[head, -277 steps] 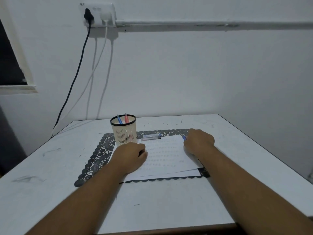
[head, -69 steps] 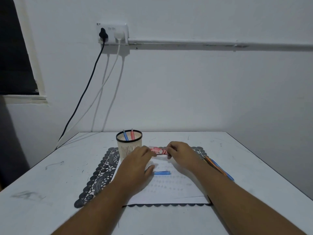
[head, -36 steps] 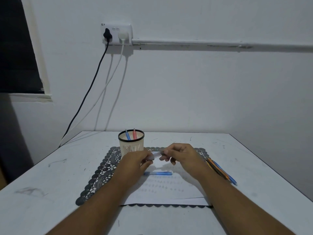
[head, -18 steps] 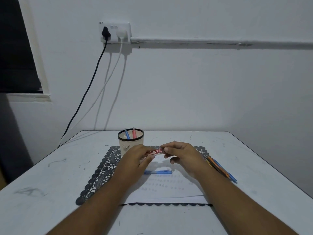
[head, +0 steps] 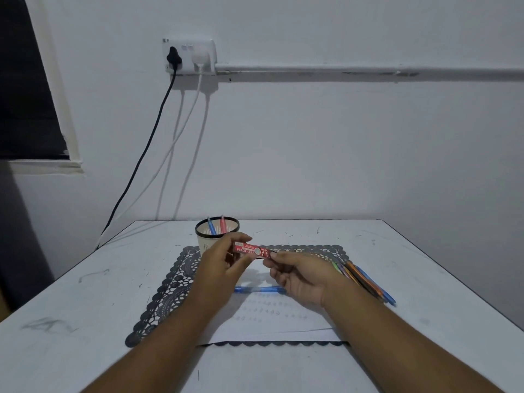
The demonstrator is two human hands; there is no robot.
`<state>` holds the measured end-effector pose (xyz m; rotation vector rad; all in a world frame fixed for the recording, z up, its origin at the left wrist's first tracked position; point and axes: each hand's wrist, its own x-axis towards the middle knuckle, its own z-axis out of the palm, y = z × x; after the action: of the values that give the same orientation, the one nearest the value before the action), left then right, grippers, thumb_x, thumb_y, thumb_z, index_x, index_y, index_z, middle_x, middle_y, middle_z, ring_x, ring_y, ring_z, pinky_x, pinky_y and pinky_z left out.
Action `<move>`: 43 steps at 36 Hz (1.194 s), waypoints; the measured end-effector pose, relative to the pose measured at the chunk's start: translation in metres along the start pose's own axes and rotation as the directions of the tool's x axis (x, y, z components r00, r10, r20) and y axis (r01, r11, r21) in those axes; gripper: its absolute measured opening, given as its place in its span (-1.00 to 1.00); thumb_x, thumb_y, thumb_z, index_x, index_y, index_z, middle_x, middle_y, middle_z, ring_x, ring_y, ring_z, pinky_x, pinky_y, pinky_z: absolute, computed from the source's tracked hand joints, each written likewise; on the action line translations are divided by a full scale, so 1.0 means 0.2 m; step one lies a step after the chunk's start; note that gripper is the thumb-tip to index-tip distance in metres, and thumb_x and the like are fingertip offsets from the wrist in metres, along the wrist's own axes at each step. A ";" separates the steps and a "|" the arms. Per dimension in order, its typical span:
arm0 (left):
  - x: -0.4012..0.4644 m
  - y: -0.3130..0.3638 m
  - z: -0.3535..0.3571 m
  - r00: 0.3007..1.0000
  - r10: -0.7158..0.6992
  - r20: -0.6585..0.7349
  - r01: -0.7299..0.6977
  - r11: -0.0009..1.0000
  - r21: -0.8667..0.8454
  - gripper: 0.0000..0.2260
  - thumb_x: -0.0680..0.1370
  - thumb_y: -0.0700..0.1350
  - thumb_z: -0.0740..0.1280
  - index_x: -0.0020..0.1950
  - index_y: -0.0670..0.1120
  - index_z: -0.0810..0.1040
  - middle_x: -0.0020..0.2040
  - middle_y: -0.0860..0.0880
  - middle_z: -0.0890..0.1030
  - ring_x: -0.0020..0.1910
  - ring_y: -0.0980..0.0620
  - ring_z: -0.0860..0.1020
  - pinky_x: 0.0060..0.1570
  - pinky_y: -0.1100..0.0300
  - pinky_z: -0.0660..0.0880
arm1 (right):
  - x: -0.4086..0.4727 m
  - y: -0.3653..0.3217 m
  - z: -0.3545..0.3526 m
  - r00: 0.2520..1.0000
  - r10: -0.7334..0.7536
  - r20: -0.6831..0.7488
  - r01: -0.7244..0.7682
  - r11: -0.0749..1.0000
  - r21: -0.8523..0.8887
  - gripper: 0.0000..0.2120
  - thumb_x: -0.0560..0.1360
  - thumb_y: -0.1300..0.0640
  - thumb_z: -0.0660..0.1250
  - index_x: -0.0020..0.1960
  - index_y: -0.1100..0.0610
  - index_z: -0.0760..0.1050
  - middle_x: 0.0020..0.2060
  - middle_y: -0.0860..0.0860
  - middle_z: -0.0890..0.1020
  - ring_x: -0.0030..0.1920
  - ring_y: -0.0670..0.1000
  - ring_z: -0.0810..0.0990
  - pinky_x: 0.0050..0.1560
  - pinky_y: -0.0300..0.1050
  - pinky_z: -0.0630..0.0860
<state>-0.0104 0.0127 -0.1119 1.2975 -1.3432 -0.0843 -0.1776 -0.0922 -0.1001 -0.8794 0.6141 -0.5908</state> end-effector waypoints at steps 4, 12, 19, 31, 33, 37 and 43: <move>0.00 0.00 0.01 0.999 -0.037 0.015 0.038 0.992 -0.122 -0.79 0.55 -0.13 0.49 0.13 0.11 0.60 -0.16 0.02 0.67 -0.24 0.15 0.56 -0.25 0.30 0.46 | -0.01 0.01 0.01 0.999 0.047 0.018 -0.048 0.998 0.050 -0.90 0.58 0.35 0.39 0.05 0.35 0.64 -0.18 0.20 0.71 -0.35 0.01 0.62 -0.45 -0.28 0.54; 0.00 0.00 0.00 0.998 -0.058 0.024 0.060 0.988 -0.144 -0.82 0.54 -0.09 0.50 0.08 0.12 0.62 -0.09 0.02 0.68 -0.17 0.11 0.60 -0.19 0.23 0.51 | 0.00 0.03 0.02 0.996 0.085 0.018 -0.086 0.992 0.089 -0.88 0.56 0.31 0.42 -0.04 0.39 0.68 -0.19 0.23 0.71 -0.35 0.03 0.63 -0.31 -0.22 0.63; 0.00 0.00 0.00 0.998 -0.068 0.016 0.069 0.993 -0.098 -0.83 0.53 -0.04 0.50 0.09 0.12 0.62 -0.08 0.08 0.69 -0.14 0.06 0.64 -0.13 0.20 0.57 | 0.00 0.03 0.02 0.996 0.080 -0.040 -0.078 0.996 0.053 -0.88 0.53 0.27 0.47 -0.05 0.35 0.66 -0.25 0.18 0.70 -0.38 0.00 0.63 -0.35 -0.25 0.61; -0.01 -0.02 -0.01 0.996 -0.022 0.088 -0.014 0.923 0.385 -0.78 0.51 -0.05 0.52 0.13 0.12 0.64 -0.06 0.22 0.65 -0.09 0.26 0.57 -0.12 0.30 0.51 | -0.04 -0.01 -0.01 0.945 -0.302 -0.127 0.254 0.921 -0.294 -0.83 0.51 0.20 0.54 -0.01 0.29 0.65 -0.19 0.18 0.72 -0.32 -0.01 0.59 -0.30 -0.17 0.54; -0.01 -0.02 0.00 0.994 -0.042 0.097 -0.008 0.885 0.465 -0.75 0.52 -0.01 0.50 0.19 0.15 0.63 -0.05 0.22 0.65 -0.08 0.28 0.56 -0.09 0.30 0.50 | -0.03 -0.02 -0.01 0.924 -0.361 -0.129 0.299 0.888 -0.348 -0.83 0.50 0.19 0.54 -0.04 0.29 0.65 -0.19 0.19 0.73 -0.33 -0.01 0.59 -0.30 -0.16 0.54; 0.00 -0.03 0.01 0.989 -0.098 0.110 0.027 0.856 0.516 -0.73 0.53 0.02 0.47 0.22 0.18 0.62 -0.05 0.22 0.66 -0.09 0.24 0.56 -0.04 0.12 0.57 | -0.03 -0.03 0.00 0.897 -0.439 -0.053 0.370 0.811 -0.452 -0.91 0.51 0.24 0.52 -0.03 0.27 0.68 -0.16 0.18 0.75 -0.25 0.01 0.63 -0.28 -0.13 0.57; 0.01 -0.04 0.01 0.979 -0.164 0.118 0.085 0.867 0.491 -0.81 0.52 -0.01 0.50 0.12 0.13 0.64 -0.15 0.20 0.65 -0.14 0.24 0.58 -0.06 0.06 0.59 | -0.03 -0.03 0.00 0.871 -0.490 0.014 0.423 0.737 -0.528 -0.94 0.54 0.29 0.47 -0.01 0.21 0.71 -0.15 0.11 0.76 -0.21 -0.04 0.67 -0.26 -0.14 0.61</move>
<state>-0.0063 0.0076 -0.1176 1.8354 -1.4674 0.0695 -0.1826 -0.0906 -0.0932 -1.5428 0.6884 -0.9595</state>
